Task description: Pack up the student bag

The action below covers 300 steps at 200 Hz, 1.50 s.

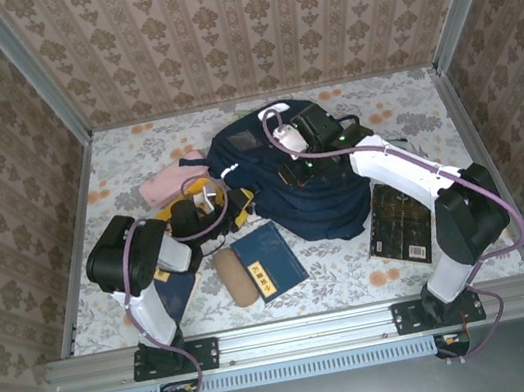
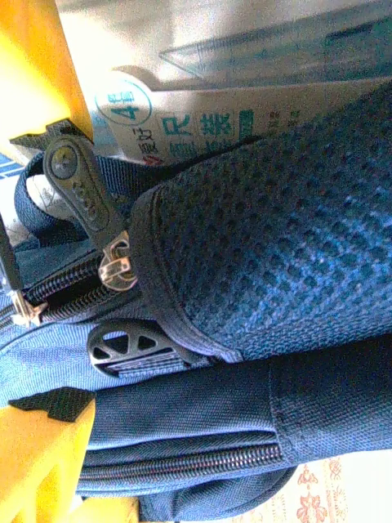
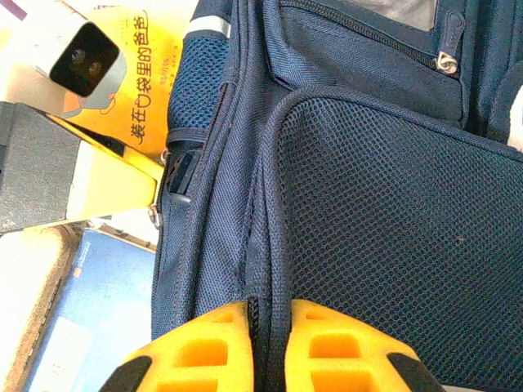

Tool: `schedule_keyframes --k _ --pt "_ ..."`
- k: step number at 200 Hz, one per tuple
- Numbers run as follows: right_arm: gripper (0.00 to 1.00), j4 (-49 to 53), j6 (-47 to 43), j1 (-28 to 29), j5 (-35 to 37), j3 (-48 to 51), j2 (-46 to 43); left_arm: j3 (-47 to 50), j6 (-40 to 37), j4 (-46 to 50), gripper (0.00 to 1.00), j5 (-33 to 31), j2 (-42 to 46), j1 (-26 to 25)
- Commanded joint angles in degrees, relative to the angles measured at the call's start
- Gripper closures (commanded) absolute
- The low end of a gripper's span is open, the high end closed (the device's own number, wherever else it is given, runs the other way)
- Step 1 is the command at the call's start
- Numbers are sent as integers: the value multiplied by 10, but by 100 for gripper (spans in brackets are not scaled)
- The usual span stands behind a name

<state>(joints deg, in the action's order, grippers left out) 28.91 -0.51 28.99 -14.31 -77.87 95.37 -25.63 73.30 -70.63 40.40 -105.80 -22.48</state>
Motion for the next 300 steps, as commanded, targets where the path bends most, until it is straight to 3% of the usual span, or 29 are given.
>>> schedule_keyframes --k 1,145,205,300 --pt "100 -41 27 -8 -33 -25 -26 -4 9 -33 22 14 16 -4" --pt "100 -71 55 -19 -27 -30 -9 12 16 -33 25 9 53 -15" --pt "100 -65 50 -20 -14 -27 -12 16 18 -34 43 4 52 -15" --pt "100 -67 48 -24 -9 -24 -9 31 19 -34 61 -2 56 -10"
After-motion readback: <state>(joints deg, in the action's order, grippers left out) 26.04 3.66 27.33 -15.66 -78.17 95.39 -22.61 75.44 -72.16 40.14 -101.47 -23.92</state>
